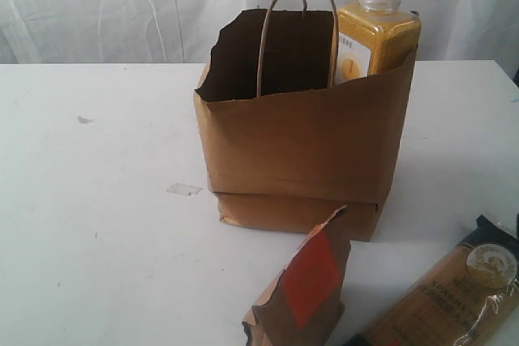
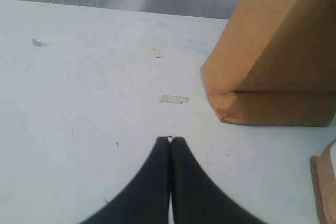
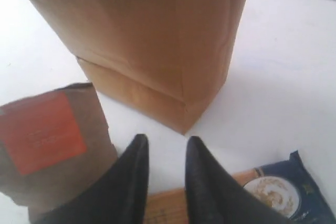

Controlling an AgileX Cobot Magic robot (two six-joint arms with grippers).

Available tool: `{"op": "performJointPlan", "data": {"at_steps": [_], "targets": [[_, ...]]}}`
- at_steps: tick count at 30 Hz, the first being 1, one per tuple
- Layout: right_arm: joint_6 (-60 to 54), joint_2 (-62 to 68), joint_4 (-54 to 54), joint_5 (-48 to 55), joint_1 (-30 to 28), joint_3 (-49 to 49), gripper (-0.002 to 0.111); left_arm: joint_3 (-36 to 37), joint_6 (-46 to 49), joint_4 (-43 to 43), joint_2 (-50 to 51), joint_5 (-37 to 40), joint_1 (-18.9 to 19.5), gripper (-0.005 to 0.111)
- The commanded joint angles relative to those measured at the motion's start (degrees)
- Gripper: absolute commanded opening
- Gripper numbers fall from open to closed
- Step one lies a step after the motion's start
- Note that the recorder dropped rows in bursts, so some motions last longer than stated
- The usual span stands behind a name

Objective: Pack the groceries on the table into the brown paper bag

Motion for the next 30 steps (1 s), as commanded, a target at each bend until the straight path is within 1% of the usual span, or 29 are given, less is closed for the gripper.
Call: {"op": "performJointPlan", "data": {"at_steps": [1, 6, 7, 10, 22, 23, 26, 28, 30], "targets": [[-0.73, -0.3, -5.57, -4.2, 0.01, 0.28, 0.0, 0.17, 0.0, -0.43, -0.23, 0.21, 0.17, 0.0], [-0.73, -0.3, -5.98, -6.1, 0.01, 0.52, 0.0, 0.17, -0.4, -0.58, -0.23, 0.21, 0.17, 0.0], [0.35, -0.3, -5.75, -9.11, 0.01, 1.01, 0.0, 0.17, -0.4, -0.58, -0.23, 0.21, 0.17, 0.0], [3.02, -0.3, -4.45, -11.67, 0.01, 0.97, 0.0, 0.17, -0.4, -0.58, -0.23, 0.21, 0.17, 0.0], [3.15, -1.29, -5.05, -11.48, 0.01, 1.07, 0.0, 0.17, 0.0, -0.37, -0.23, 0.21, 0.17, 0.0], [3.15, -2.4, -4.85, -11.27, -0.49, 1.5, 0.0, 0.17, 0.0, -0.37, -0.23, 0.21, 0.17, 0.0], [3.15, -8.37, 0.22, -14.79, -5.11, 7.01, 0.0, 0.17, 0.0, -0.37, -0.23, 0.21, 0.17, 0.0], [2.93, -11.8, 1.14, -20.2, -7.44, 11.66, 0.0, 0.17, 0.0, -0.37, -0.23, 0.21, 0.17, 0.0], [1.97, -14.86, 1.14, -28.26, -9.32, 15.9, 0.0, 0.17, 0.0, -0.37, -0.23, 0.21, 0.17, 0.0]]}}
